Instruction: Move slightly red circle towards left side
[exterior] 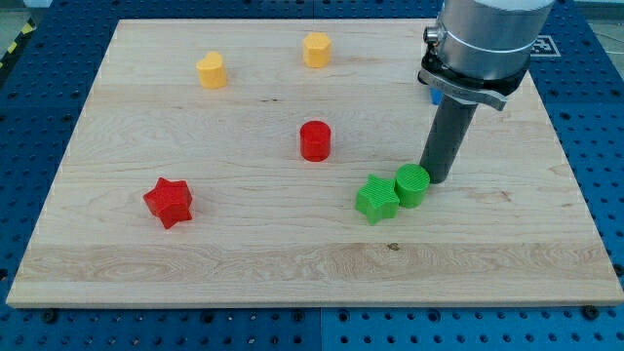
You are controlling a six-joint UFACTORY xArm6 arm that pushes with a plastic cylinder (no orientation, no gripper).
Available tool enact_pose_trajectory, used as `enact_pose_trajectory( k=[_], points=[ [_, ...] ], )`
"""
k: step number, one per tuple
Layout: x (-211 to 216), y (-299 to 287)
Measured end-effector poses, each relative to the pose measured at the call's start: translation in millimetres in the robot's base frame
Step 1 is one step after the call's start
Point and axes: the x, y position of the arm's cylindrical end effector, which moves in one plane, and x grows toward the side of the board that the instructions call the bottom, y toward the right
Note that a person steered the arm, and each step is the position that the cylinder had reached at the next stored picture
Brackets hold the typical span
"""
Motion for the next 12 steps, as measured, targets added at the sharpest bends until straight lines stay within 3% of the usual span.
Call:
enact_pose_trajectory(
  k=[2, 5, 12],
  points=[
    [6, 0],
    [-19, -2],
    [-40, -89]
  ],
)
